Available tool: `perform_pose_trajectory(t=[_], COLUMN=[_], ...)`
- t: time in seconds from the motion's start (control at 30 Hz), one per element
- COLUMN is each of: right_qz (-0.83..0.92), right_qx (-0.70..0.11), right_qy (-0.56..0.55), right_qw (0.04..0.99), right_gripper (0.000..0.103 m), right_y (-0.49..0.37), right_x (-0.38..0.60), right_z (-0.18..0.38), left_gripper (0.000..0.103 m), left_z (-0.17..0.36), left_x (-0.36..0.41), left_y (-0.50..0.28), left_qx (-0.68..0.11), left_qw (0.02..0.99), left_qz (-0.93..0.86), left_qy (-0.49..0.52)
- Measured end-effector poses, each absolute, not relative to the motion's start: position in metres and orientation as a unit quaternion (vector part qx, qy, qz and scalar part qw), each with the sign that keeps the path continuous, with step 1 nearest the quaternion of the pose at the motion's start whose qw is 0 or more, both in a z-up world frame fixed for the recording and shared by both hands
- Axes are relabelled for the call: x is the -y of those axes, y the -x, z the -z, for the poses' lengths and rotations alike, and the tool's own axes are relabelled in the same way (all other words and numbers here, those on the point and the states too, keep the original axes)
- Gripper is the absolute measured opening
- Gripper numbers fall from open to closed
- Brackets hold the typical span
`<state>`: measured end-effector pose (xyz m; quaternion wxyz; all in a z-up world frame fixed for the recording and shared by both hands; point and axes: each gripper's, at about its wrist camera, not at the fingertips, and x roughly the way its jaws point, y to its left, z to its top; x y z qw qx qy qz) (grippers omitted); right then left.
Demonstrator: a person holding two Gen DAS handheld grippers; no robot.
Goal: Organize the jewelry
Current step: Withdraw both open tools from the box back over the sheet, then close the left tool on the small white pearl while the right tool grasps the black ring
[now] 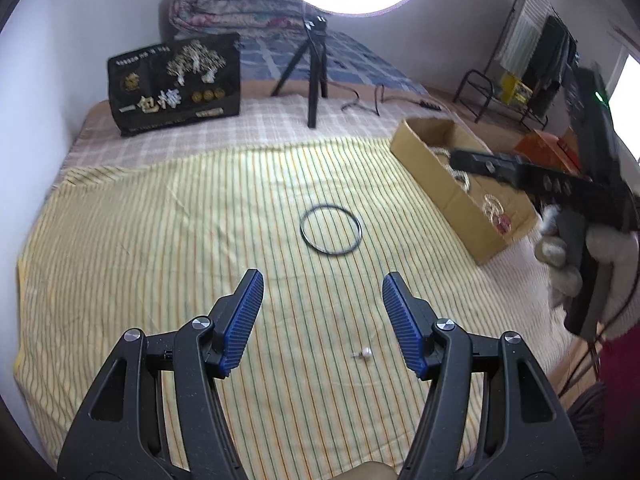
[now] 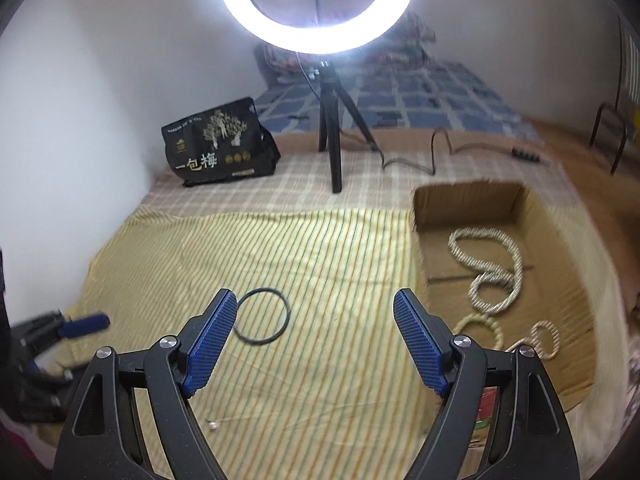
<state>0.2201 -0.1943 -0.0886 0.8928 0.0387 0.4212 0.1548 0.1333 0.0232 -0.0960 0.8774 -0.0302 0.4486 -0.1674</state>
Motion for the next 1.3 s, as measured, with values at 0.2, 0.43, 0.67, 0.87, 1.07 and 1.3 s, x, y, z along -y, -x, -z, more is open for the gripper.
perform_pose_trajectory(t=[0.2, 0.43, 0.67, 0.87, 1.07, 1.3], right_qz=[-0.159, -0.171, -0.186, -0.189, -0.188, -0.196], right_qx=[-0.453, -0.483, -0.513, -0.520, -0.528, -0.538], right_qy=[-0.075, -0.085, -0.086, -0.070, -0.078, -0.094], right_qw=[0.874, 0.855, 0.834, 0.830, 0.825, 0.815], right_gripper=[0.080, 0.057, 0.038, 0.034, 0.031, 0.026], right_y=[-0.231, -0.241, -0.250, -0.252, -0.259, -0.268], right_x=[0.195, 0.181, 0.167, 0.162, 0.162, 0.155], right_z=[0.109, 0.131, 0.153, 0.167, 0.179, 0.191], left_gripper=[0.056, 0.042, 0.028, 0.028, 0.028, 0.023], left_z=[0.120, 0.146, 0.164, 0.177, 0.185, 0.192], left_x=[-0.012, 0.017, 0.039, 0.047, 0.050, 0.045], left_y=[-0.122, -0.110, -0.106, -0.110, -0.116, -0.124], left_qx=[-0.482, -0.508, -0.510, -0.510, -0.510, -0.518], left_qw=[0.853, 0.827, 0.818, 0.813, 0.810, 0.808], left_qz=[0.199, 0.240, 0.253, 0.257, 0.256, 0.252], left_qy=[0.024, -0.015, -0.081, -0.117, -0.130, -0.119])
